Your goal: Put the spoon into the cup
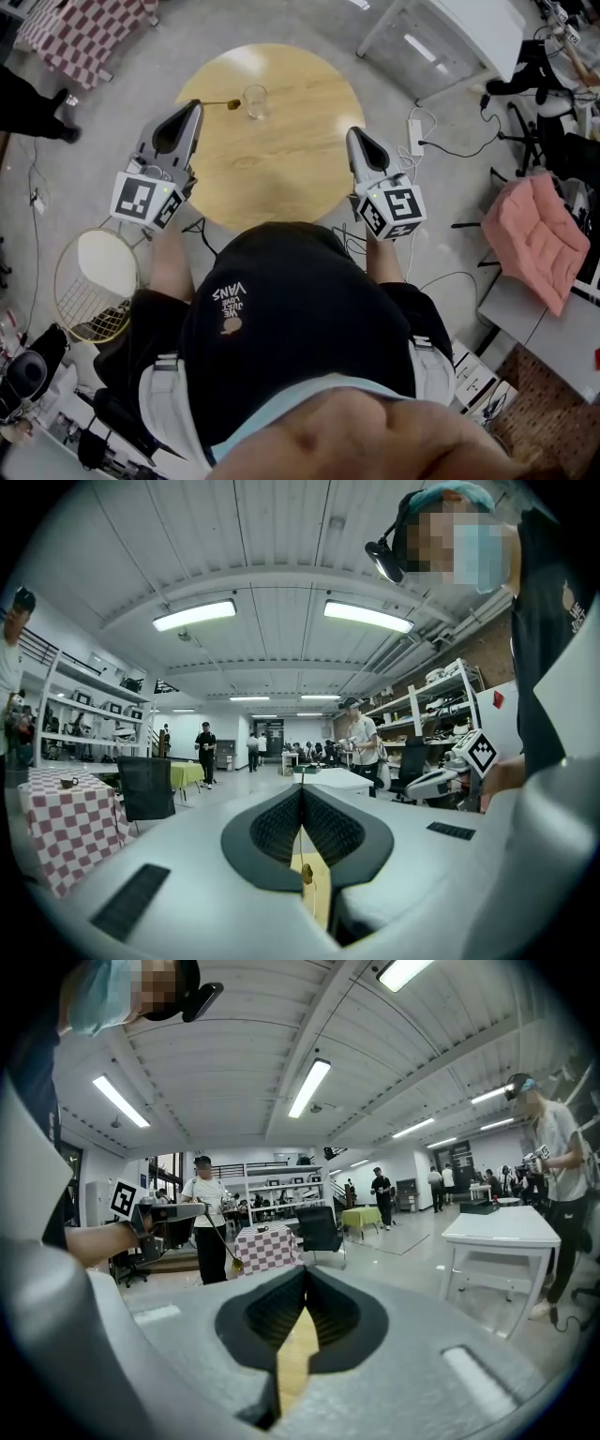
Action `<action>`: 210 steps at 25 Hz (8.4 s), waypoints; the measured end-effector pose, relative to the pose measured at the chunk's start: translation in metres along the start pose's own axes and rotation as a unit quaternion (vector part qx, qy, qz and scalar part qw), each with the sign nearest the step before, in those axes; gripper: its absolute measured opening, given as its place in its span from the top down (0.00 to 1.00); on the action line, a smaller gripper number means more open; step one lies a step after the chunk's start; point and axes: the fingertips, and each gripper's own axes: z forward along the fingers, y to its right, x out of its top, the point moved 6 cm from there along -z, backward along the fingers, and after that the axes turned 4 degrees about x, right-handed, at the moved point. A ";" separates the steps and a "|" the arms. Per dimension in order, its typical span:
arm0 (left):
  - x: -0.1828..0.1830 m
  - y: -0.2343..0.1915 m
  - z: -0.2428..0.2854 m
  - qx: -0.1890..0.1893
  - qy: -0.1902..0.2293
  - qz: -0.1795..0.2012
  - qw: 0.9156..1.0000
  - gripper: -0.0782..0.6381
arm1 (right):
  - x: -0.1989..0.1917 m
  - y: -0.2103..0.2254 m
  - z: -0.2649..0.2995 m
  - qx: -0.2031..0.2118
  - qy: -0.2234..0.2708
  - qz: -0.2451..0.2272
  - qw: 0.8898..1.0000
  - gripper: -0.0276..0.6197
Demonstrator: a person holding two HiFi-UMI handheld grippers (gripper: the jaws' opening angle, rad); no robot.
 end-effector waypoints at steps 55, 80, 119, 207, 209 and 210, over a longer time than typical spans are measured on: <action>-0.111 -0.033 0.107 -0.040 -0.100 -0.035 0.994 0.89 | -0.011 0.057 0.017 -0.079 -0.031 0.024 0.996 0.96; -0.149 -0.032 0.120 -0.042 -0.145 -0.048 0.987 0.89 | -0.017 0.058 0.019 -0.076 -0.035 0.038 0.996 0.96; -0.186 -0.033 0.135 -0.057 -0.191 -0.077 0.977 0.89 | -0.021 0.059 0.026 -0.075 -0.041 0.047 0.995 0.96; -0.062 0.016 -0.050 0.001 -0.042 -0.037 0.998 0.88 | -0.006 -0.065 -0.027 -0.001 0.012 0.015 1.000 0.96; -0.060 0.018 -0.060 0.000 -0.040 -0.036 0.999 0.88 | -0.007 -0.073 -0.029 0.000 0.013 0.015 1.000 0.96; -0.059 0.018 -0.065 0.001 -0.039 -0.035 0.999 0.88 | -0.007 -0.077 -0.030 0.001 0.013 0.015 1.000 0.96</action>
